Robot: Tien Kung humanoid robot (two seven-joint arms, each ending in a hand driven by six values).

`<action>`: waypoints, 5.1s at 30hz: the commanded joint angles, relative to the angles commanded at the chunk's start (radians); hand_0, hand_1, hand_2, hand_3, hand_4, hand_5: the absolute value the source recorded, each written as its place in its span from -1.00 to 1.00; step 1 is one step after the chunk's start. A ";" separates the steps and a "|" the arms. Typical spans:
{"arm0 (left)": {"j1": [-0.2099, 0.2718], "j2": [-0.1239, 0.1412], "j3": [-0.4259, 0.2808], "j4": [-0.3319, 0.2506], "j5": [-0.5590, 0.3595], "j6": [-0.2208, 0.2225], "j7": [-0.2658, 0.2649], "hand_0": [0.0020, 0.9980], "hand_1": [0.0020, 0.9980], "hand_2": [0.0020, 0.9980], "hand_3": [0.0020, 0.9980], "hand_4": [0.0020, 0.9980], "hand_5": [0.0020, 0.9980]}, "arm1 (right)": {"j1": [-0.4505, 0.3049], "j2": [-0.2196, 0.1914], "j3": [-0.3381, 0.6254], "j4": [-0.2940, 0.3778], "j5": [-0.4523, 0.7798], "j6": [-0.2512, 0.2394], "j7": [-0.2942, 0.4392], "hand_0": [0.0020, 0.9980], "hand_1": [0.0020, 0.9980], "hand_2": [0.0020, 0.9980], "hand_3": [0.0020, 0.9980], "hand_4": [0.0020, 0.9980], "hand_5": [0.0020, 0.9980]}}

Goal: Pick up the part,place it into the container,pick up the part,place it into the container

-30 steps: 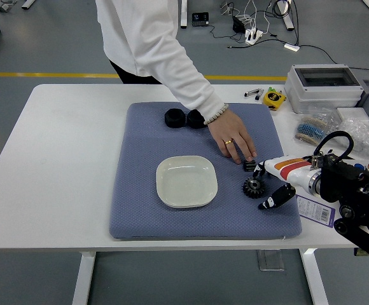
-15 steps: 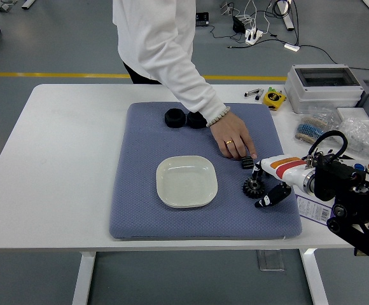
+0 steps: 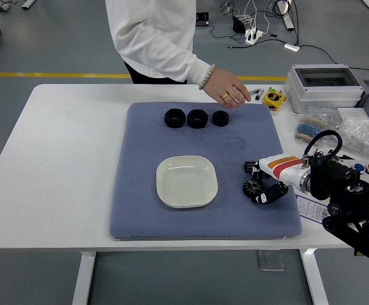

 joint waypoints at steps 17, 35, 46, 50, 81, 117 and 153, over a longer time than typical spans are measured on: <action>0.005 0.000 -0.002 0.000 0.007 0.000 0.002 0.46 0.30 0.39 0.18 0.29 0.53 | -0.009 -0.009 -0.001 0.009 0.066 -0.025 0.011 -0.18 -0.20 -0.17 -0.18 -0.27 -0.29; 0.003 0.000 -0.006 0.000 0.005 -0.001 0.002 0.46 0.30 0.38 0.18 0.29 0.53 | 0.012 -0.034 0.048 0.162 0.068 -0.051 0.005 -0.39 -0.34 -0.30 -0.26 -0.12 -0.49; 0.005 0.000 -0.006 0.000 0.008 0.000 0.004 0.46 0.30 0.38 0.18 0.29 0.53 | 0.084 0.095 -0.022 0.195 0.084 -0.046 -0.004 -0.39 -0.35 -0.31 -0.26 -0.09 -0.56; 0.004 0.001 -0.006 0.000 0.009 0.001 0.004 0.46 0.30 0.38 0.18 0.29 0.53 | 0.115 0.170 -0.055 0.153 0.084 -0.043 -0.009 -0.39 -0.34 -0.29 -0.23 -0.15 -0.51; 0.001 0.005 -0.012 0.000 0.015 0.004 0.006 0.46 0.30 0.39 0.18 0.29 0.51 | 0.159 0.269 -0.053 -0.003 -0.058 0.118 -0.074 -0.05 0.29 0.65 0.91 0.99 -0.43; 0.011 0.004 -0.017 0.000 0.038 0.009 0.013 0.44 0.30 0.38 0.17 0.28 0.51 | 0.152 0.156 -0.006 -0.264 0.036 0.028 -0.008 0.39 0.38 0.48 0.43 0.86 -0.46; 0.008 0.002 -0.007 0.000 0.025 0.009 0.014 0.44 0.29 0.38 0.17 0.28 0.52 | 0.127 0.170 -0.016 -0.303 0.073 -0.007 0.019 0.14 0.19 0.21 0.08 0.57 -0.46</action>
